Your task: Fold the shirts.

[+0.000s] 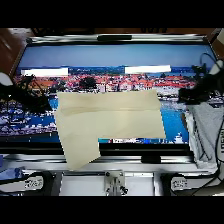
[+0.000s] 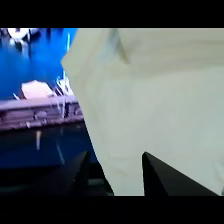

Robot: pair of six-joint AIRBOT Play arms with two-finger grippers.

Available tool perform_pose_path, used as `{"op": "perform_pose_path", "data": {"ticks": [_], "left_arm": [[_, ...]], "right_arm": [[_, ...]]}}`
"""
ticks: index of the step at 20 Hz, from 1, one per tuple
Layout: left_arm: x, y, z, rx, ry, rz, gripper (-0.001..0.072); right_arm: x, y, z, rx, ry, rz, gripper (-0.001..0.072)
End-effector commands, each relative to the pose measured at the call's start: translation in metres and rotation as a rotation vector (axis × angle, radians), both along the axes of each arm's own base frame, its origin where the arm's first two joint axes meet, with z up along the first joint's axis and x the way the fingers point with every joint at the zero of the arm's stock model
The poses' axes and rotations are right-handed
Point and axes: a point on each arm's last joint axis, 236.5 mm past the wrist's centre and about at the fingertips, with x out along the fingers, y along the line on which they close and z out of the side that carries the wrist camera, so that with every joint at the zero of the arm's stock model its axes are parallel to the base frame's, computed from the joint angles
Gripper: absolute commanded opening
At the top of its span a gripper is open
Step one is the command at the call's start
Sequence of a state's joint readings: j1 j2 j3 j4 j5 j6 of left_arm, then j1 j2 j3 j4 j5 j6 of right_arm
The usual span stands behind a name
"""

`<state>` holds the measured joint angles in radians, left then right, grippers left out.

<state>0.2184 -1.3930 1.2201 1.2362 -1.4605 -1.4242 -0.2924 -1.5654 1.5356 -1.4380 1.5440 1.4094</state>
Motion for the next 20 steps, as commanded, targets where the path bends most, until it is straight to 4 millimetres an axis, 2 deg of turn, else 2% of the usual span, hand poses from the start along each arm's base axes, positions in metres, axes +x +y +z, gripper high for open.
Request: {"op": "perform_pose_path", "data": {"ticks": [1, 2, 4, 8, 10, 16, 19, 20], "left_arm": [[-0.066, -0.027, -0.012, -0.189, 0.011, 0.044, 0.0390], [-0.089, -0.032, -0.027, -0.218, 0.022, 0.071, 0.0392], [-0.118, -0.043, -0.046, -0.276, 0.024, 0.101, 0.0541], [-0.154, -0.055, -0.074, -0.308, 0.096, 0.105, 0.0540], [-0.157, -0.058, -0.082, -0.315, 0.094, 0.119, 0.0528], [-0.144, -0.056, -0.088, -0.291, 0.039, 0.132, 0.0520], [-0.141, -0.064, -0.095, -0.266, 0.031, 0.088, 0.0515], [-0.139, -0.069, -0.098, -0.266, 0.030, 0.076, 0.0486]], "right_arm": [[-0.049, -0.035, 0.012, 0.067, 0.012, -0.156, 0.0471], [-0.057, -0.042, 0.011, 0.065, -0.003, -0.192, 0.0471], [-0.063, -0.048, 0.012, 0.062, -0.039, -0.230, 0.0470], [-0.060, -0.044, 0.012, 0.063, -0.052, -0.219, 0.0470], [-0.058, -0.042, 0.012, 0.060, -0.055, -0.212, 0.0470], [-0.058, -0.041, 0.013, 0.066, -0.057, -0.213, 0.0470], [-0.056, -0.042, 0.013, 0.063, -0.063, -0.213, 0.0470], [-0.057, -0.041, 0.013, 0.064, -0.062, -0.212, 0.0471]]}}
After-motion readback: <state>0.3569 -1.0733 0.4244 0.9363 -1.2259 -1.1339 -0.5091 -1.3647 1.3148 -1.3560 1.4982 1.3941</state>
